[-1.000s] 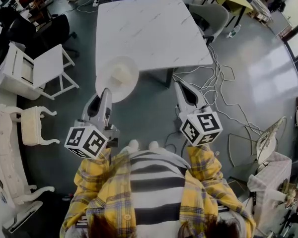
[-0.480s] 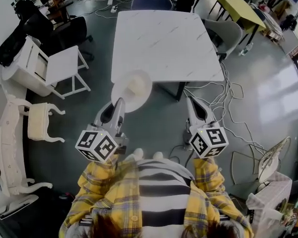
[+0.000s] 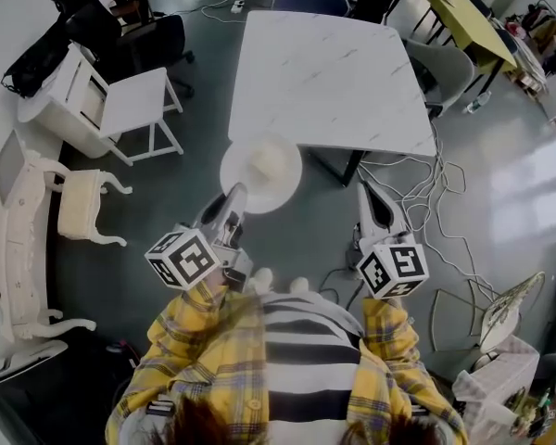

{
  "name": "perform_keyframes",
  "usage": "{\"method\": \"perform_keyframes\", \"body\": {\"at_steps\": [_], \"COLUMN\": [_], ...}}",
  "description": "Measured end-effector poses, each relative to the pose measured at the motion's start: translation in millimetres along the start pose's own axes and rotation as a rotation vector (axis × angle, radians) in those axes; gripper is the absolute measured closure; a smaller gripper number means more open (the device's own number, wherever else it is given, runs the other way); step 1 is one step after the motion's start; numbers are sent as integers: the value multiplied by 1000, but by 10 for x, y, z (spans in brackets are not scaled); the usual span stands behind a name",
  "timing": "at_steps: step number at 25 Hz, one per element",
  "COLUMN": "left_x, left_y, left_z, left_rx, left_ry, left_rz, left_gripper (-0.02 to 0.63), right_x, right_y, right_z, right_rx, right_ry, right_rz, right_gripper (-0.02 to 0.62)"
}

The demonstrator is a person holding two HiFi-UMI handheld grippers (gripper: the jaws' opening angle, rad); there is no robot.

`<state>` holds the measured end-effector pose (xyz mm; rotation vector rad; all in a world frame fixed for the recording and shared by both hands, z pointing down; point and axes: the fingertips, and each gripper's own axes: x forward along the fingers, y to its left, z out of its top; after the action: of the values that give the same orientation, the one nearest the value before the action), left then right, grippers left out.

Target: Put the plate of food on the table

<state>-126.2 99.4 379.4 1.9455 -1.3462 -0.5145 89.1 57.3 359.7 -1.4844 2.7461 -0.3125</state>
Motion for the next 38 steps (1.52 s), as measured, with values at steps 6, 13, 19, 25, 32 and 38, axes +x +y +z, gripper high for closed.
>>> {"method": "perform_keyframes", "body": {"at_steps": [6,13,19,25,32,38], "left_x": [-115,-143,-46,169,426,732], "left_y": [175,407,436,443,492,456], "left_z": [-203,-339,-394,-488,-586,-576], "left_rx": [-215,-448,-438,-397,-406,-226], "left_ry": [61,82,132,217,258,283], "left_rz": [14,41,41,40,56,72], "left_gripper": [589,589,589,588,588,588], "right_x": [17,40,84,144,277,454], "right_y": [114,257,332,235,200,124], "right_z": [-43,-47,-72,-106,-216,-312], "right_rx": [1,-19,-83,-110,-103,-84], "right_ry": [6,-18,-33,-1,37,73], "right_rz": [7,37,94,105,122,125], "right_gripper": [598,598,598,598,598,597]}}
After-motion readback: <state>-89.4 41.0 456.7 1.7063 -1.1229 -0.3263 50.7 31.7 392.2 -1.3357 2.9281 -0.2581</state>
